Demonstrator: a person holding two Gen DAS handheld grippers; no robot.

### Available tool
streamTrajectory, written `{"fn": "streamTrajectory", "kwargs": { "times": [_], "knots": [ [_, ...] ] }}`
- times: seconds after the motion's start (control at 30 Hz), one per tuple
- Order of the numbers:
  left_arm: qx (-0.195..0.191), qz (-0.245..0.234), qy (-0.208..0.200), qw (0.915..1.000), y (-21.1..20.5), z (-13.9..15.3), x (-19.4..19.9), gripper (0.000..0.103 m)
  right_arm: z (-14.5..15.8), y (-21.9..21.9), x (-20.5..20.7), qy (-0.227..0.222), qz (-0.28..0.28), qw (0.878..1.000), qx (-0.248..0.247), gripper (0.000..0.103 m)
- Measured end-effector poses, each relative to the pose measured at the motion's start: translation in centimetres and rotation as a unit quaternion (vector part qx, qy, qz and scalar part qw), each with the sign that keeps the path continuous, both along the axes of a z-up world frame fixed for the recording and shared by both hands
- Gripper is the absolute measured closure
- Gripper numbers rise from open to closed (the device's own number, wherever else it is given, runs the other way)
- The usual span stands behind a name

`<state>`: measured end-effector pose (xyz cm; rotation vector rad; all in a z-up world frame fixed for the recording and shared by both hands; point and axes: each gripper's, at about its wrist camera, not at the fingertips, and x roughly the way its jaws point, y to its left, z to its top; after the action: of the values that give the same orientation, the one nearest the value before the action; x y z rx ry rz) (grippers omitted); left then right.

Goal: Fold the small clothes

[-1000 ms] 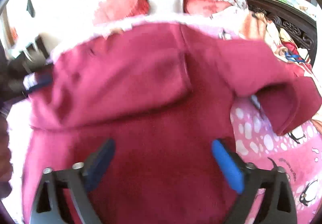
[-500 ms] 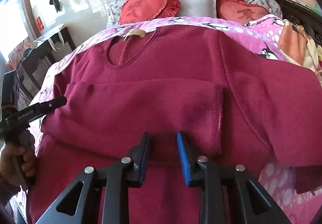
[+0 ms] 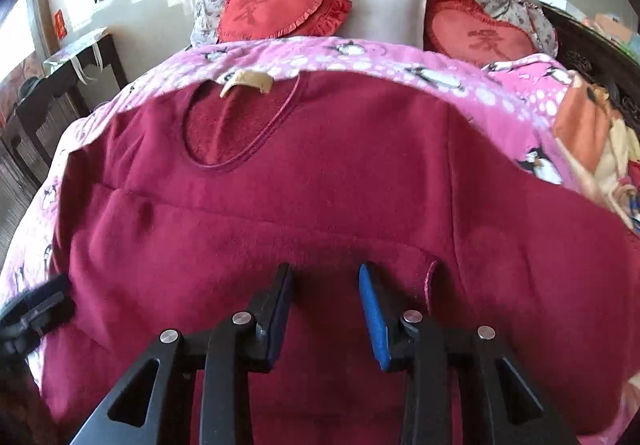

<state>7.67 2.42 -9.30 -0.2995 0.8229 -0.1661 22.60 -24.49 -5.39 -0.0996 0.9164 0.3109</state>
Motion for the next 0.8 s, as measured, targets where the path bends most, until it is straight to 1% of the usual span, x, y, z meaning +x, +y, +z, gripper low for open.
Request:
{"fn": "streamTrajectory", "kwargs": {
  "times": [0.07, 0.1, 0.17, 0.2, 0.27, 0.37, 0.4, 0.43, 0.47, 0.5, 0.53, 0.6, 0.63, 0.67, 0.73, 0.8],
  "knots": [
    [0.007, 0.002, -0.001, 1.0, -0.4, -0.8, 0.0, 0.033, 0.7, -0.2, -2.0, -0.015, 0.004, 1.0, 0.015, 0.07],
    [0.002, 0.002, -0.001, 1.0, -0.3, -1.0, 0.1, 0.032, 0.3, -0.1, -2.6, -0.011, 0.007, 1.0, 0.008, 0.069],
    [-0.012, 0.003, -0.001, 0.9999, 0.0, -1.1, 0.3, 0.031, -2.5, 0.6, -3.5, 0.017, 0.021, 0.999, -0.031, 0.066],
    [-0.014, 0.001, -0.001, 0.9999, 0.0, -1.2, 0.4, 0.03, -2.4, 0.4, -4.0, -0.013, 0.023, 0.999, -0.027, 0.066],
    [-0.014, 0.001, -0.004, 0.9999, 0.0, -1.2, 0.2, 0.029, -2.3, 0.1, -4.1, -0.012, 0.017, 1.0, -0.019, 0.066],
    [-0.017, 0.0, -0.005, 0.9998, 0.0, -1.2, -0.1, 0.029, -0.9, -0.9, -3.9, -0.004, -0.008, 1.0, 0.021, 0.066],
    [-0.019, 0.0, -0.006, 0.9998, 0.1, -1.2, -0.2, 0.029, 0.1, -1.9, -4.4, -0.013, -0.023, 0.999, 0.044, 0.066],
    [-0.02, 0.0, -0.008, 0.9998, 0.1, -1.2, -0.4, 0.029, 1.2, -3.3, -5.3, -0.03, -0.036, 0.996, 0.07, 0.066],
    [-0.018, 0.002, -0.01, 0.9998, 0.1, -1.1, -0.6, 0.029, 2.0, -4.7, -6.2, -0.047, -0.051, 0.994, 0.081, 0.065],
    [-0.013, 0.003, -0.012, 0.9998, 0.0, -1.0, -1.0, 0.029, 2.5, -6.1, -7.1, -0.061, -0.07, 0.992, 0.084, 0.061],
    [-0.001, 0.006, -0.014, 0.9999, -0.3, -0.9, -1.4, 0.029, 2.9, -7.9, -8.0, -0.073, -0.091, 0.989, 0.086, 0.06],
    [0.018, 0.006, -0.015, 0.9997, -0.9, -0.8, -1.9, 0.028, 3.2, -12.1, -9.5, -0.094, -0.135, 0.983, 0.086, 0.059],
    [0.027, 0.005, -0.013, 0.9995, -1.2, -0.8, -2.1, 0.028, 3.1, -14.1, -10.0, -0.099, -0.153, 0.979, 0.085, 0.059],
    [0.035, 0.003, -0.012, 0.9993, -1.4, -0.8, -2.2, 0.026, 3.0, -16.6, -10.4, -0.103, -0.183, 0.974, 0.078, 0.059],
    [0.038, 0.001, -0.008, 0.9993, -1.6, -0.9, -1.9, 0.024, 2.5, -22.0, -10.7, -0.098, -0.243, 0.962, 0.078, 0.059],
    [0.039, 0.001, -0.004, 0.9992, -1.6, -1.1, -1.7, 0.024, 2.1, -26.1, -10.7, -0.089, -0.281, 0.952, 0.088, 0.059]
  ]
}}
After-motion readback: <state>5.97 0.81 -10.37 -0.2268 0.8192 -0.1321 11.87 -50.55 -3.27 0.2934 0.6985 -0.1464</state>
